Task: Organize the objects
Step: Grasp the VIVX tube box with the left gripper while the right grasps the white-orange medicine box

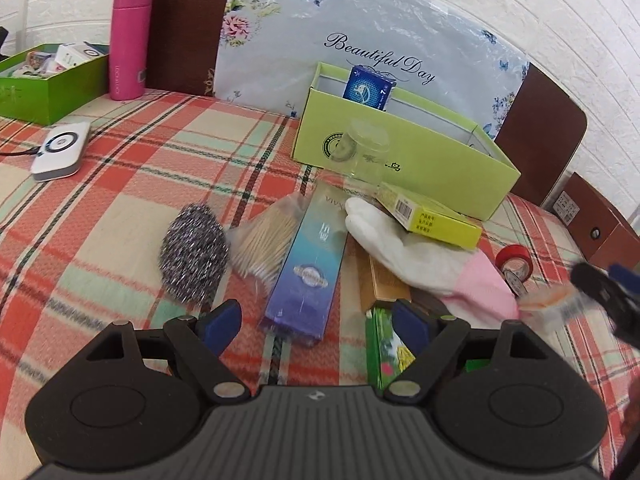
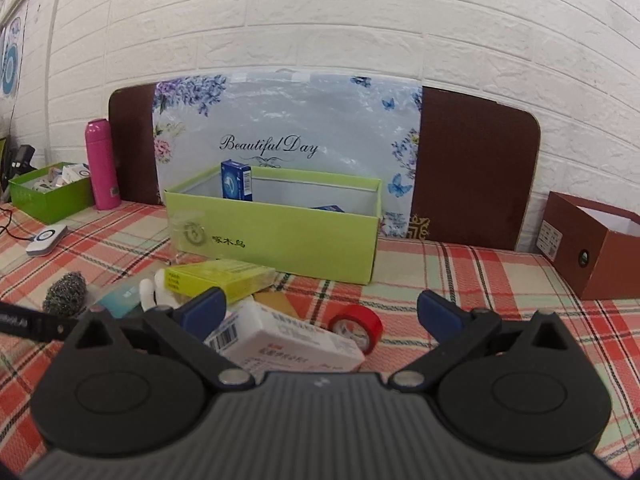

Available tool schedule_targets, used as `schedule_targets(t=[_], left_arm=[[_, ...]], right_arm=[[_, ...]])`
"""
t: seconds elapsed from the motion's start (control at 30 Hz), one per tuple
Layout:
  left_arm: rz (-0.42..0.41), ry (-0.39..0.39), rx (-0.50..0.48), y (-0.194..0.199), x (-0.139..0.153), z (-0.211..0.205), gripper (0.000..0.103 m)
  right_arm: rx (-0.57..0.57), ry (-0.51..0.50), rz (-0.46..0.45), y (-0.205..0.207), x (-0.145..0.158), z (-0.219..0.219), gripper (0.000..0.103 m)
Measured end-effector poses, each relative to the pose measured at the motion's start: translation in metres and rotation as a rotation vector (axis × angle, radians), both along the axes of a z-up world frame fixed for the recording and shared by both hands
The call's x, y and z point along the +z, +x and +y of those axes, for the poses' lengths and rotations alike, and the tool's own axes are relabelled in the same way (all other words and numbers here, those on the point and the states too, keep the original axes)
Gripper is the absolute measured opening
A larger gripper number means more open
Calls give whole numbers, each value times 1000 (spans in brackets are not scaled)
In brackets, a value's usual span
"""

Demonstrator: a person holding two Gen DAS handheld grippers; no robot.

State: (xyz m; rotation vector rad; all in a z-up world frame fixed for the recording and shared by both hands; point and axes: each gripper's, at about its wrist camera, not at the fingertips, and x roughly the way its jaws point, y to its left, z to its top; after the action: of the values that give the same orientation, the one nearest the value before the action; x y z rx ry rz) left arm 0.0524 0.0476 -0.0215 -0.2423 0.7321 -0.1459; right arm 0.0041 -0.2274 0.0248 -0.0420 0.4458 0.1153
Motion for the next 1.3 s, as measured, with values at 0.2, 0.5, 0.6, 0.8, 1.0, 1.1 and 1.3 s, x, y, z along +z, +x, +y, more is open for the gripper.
schedule_targets(t=[0.2,0.5,0.6,0.8,1.0,1.1,1.3], left_arm=[[21,-1,-23,29,-7,-6,80],[33,65,-37,45,-12,-11,46],[50,50,-54,39,-12,-7,45],[95,22,-89,-7,-12,-1,45],[104,46,-105,-32,-14,-3,60],[99,58,-95,-18,-13,-8,60],[102,49,-113,-11,-15,-10,50]], right_arm=[[-134,-52,138,-23,-33,-40,103],[10,110,180,-21,-29,-20,103],[16,163,205,-21,-32,-13,103],[17,28,251,-30,-47,-11,103],[-105,19,288,-37,-55,-40,103],[-81,38,266,-38,-51,-36,103],[-18,23,287,-30,-57,-34,97]])
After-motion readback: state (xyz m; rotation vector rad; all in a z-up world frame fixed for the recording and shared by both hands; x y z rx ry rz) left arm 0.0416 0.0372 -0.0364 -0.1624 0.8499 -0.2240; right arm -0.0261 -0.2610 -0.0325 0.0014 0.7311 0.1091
